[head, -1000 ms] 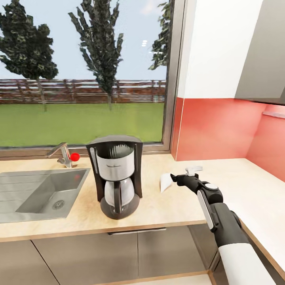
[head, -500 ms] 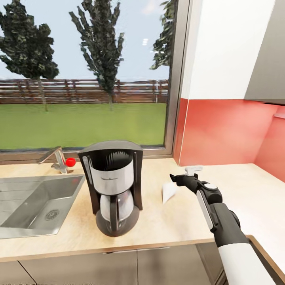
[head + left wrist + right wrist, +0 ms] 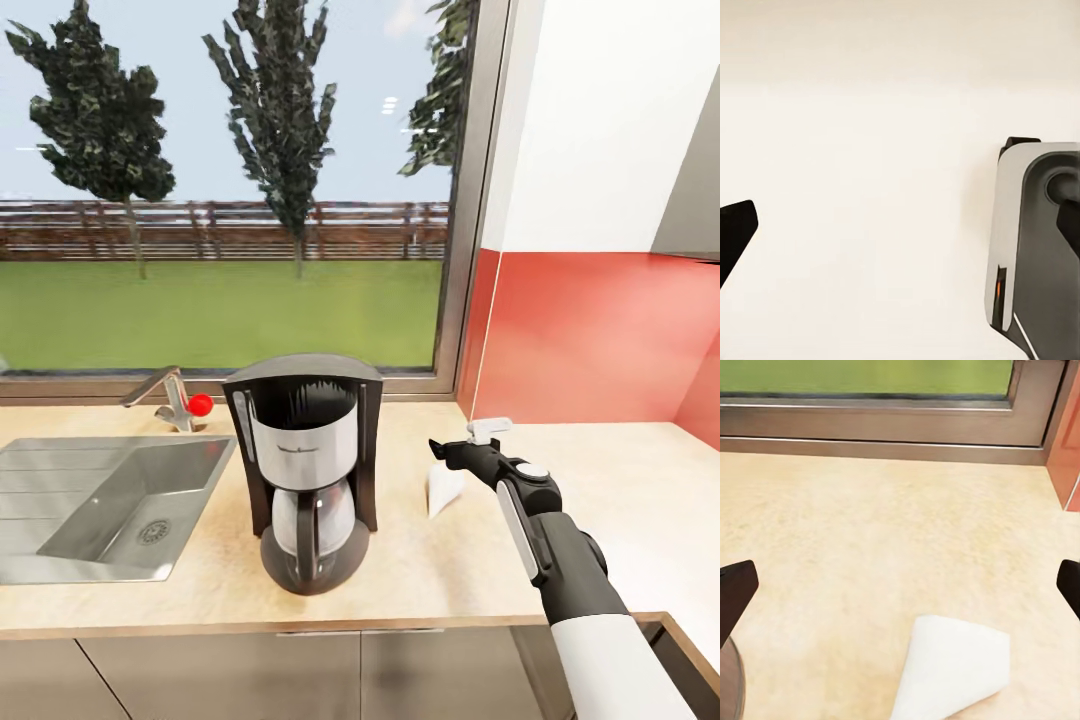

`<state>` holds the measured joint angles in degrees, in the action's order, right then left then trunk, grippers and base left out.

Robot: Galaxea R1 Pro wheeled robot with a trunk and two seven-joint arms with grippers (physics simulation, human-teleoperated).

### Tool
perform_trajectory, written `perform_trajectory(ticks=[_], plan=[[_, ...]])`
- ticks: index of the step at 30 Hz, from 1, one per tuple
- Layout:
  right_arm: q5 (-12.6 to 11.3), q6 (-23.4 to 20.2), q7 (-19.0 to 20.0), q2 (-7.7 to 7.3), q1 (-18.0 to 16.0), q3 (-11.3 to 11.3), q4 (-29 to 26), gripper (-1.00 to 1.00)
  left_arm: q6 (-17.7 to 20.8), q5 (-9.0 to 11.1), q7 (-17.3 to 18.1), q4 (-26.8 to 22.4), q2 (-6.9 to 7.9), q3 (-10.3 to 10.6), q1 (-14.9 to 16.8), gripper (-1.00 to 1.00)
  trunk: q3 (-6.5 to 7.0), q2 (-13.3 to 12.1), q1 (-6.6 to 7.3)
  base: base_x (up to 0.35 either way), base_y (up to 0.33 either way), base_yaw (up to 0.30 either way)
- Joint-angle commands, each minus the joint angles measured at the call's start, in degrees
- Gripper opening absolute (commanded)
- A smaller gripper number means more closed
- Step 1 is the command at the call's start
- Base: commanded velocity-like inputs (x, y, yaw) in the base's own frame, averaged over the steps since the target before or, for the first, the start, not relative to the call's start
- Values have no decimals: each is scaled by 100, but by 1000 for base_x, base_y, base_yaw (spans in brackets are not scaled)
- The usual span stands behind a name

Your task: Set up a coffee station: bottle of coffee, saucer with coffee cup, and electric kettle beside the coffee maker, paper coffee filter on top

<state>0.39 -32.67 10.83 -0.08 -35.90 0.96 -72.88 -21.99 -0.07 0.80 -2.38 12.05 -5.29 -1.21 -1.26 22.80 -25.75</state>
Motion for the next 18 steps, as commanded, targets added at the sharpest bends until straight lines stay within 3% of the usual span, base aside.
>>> perform_trajectory(ticks=[1,7,18], plan=[[6,-29,16,-3,-5,1,-6,100,-7,-2,8,-9,-1,-33,-2,100,-12,12,-4,0,0,5],[13,-29,11,-6,-5,1,-2,100,-7,-2,8,-4,-3,-33,-3,100,-12,12,-4,37,0,1],[14,-29,12,-1,-5,1,11,100,-7,-2,0,-2,-96,-33,-6,100,-12,12,-4,250,-109,0]])
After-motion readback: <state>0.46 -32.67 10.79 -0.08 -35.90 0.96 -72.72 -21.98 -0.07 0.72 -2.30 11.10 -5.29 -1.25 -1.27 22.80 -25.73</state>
